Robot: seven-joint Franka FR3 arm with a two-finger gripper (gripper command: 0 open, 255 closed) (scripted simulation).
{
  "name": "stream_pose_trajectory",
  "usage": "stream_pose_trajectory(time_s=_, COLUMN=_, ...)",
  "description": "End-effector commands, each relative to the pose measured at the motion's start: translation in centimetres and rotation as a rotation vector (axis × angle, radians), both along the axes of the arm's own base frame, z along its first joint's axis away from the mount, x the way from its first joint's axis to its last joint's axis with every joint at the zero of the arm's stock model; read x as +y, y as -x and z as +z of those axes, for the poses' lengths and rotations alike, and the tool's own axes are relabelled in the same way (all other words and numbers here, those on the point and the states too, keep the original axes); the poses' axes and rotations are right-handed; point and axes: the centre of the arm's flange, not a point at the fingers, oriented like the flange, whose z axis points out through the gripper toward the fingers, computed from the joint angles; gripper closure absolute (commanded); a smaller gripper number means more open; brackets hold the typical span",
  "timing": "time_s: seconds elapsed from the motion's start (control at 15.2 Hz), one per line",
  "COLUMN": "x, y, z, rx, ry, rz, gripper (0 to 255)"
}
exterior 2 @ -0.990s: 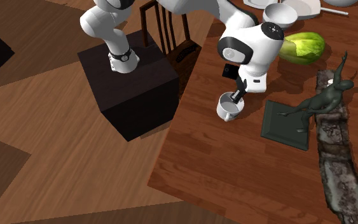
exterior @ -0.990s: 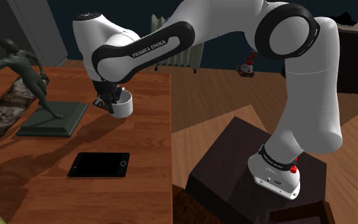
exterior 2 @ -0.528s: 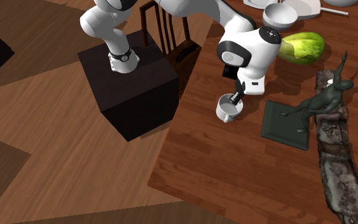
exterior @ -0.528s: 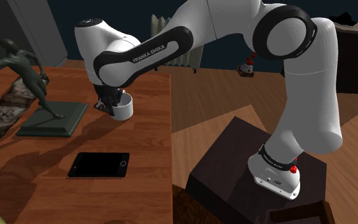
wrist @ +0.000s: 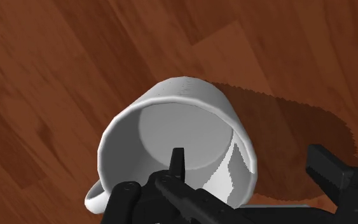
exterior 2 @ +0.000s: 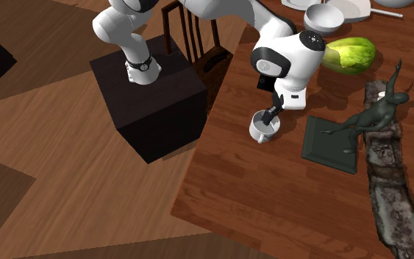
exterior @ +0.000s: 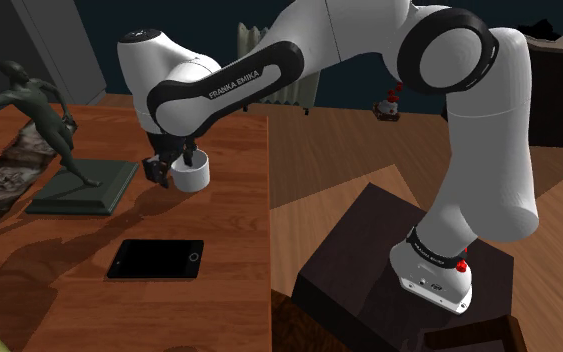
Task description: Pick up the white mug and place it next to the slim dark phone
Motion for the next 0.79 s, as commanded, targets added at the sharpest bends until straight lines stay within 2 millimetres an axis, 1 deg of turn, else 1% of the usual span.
stream_pose_trajectory(time_s=0.0, x=0.0, y=0.1, z=1.3, rx=0.0, ry=0.0, rz=0.0, gripper=0)
stream_pose_trajectory(time_s=0.2, x=0.2, y=0.3, z=5.0, rx=0.0, ry=0.0, rz=0.0, gripper=0)
stream_pose_trajectory(time_s=0.73, x=0.2, y=0.3, z=5.0, rx=0.0, ry=0.0, rz=0.0, gripper=0)
